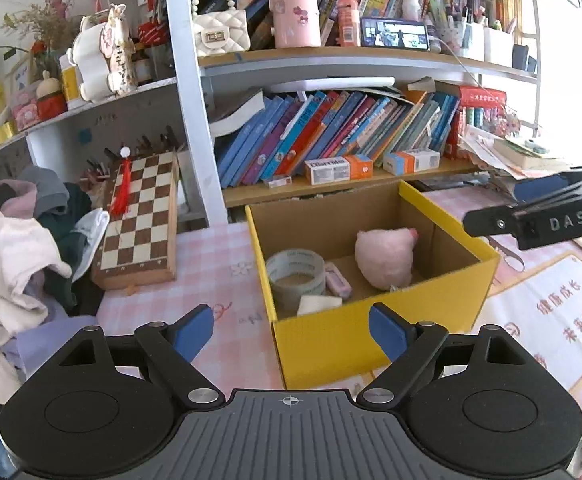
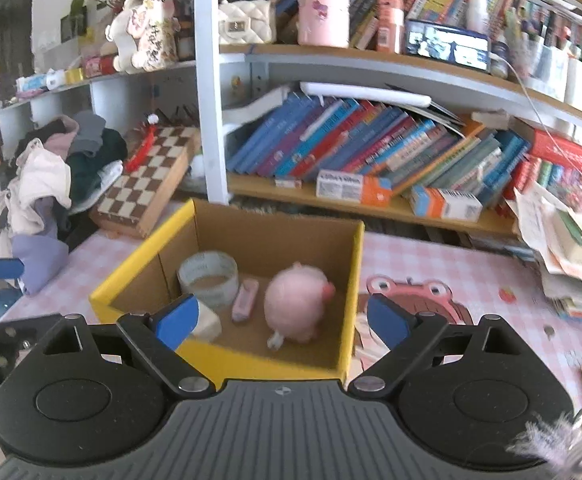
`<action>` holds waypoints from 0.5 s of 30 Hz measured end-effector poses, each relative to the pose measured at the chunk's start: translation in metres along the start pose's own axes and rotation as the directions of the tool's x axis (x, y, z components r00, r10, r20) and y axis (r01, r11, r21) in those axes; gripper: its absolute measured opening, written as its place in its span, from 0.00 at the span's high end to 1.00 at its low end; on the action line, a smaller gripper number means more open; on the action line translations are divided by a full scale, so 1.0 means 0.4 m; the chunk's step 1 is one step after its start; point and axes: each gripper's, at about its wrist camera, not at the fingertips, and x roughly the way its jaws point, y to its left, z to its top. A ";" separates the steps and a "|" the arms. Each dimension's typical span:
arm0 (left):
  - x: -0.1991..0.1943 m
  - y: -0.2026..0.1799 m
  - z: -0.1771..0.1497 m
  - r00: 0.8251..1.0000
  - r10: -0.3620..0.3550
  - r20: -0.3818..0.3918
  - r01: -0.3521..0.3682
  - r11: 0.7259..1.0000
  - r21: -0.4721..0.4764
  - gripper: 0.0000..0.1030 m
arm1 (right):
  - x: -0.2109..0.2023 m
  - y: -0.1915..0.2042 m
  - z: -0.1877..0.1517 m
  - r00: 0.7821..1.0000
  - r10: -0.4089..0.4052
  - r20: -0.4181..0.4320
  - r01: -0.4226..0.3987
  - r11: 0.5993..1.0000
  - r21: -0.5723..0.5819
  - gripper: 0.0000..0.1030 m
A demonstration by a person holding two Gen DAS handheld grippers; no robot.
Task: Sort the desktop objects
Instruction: 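Withdraw both tools from the box back toward the remaining objects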
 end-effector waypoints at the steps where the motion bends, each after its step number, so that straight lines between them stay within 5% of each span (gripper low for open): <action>1: -0.005 0.000 -0.007 1.000 -0.001 -0.003 0.001 1.000 0.000 0.15 | -0.007 0.002 -0.011 1.000 -0.006 -0.005 0.006 1.000 0.003 0.11; 15: -0.056 0.008 -0.125 0.997 0.026 -0.066 -0.027 1.000 -0.016 0.14 | -0.068 0.049 -0.169 0.991 -0.117 -0.064 0.117 0.993 -0.013 0.04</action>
